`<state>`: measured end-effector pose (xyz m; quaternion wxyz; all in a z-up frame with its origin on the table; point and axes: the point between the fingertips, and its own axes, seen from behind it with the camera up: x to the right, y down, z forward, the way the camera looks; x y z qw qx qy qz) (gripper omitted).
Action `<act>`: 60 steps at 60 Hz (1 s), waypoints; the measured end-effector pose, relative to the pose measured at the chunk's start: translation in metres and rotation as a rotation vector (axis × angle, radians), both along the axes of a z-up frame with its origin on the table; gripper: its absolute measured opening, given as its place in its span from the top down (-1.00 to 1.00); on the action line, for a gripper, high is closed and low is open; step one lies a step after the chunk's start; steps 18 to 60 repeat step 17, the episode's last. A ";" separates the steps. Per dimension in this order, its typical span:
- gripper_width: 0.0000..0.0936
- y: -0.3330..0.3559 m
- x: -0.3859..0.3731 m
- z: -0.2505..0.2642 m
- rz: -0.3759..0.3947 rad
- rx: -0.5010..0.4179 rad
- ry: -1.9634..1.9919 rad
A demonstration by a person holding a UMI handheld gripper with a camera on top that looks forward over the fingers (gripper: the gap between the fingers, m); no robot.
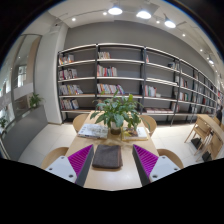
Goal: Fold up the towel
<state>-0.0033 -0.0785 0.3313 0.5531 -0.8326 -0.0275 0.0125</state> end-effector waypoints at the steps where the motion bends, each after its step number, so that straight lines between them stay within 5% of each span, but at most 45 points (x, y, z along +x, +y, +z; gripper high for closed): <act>1: -0.66 -0.001 0.000 0.001 -0.001 0.002 -0.002; 60: -0.66 -0.014 -0.004 0.009 -0.003 0.017 -0.022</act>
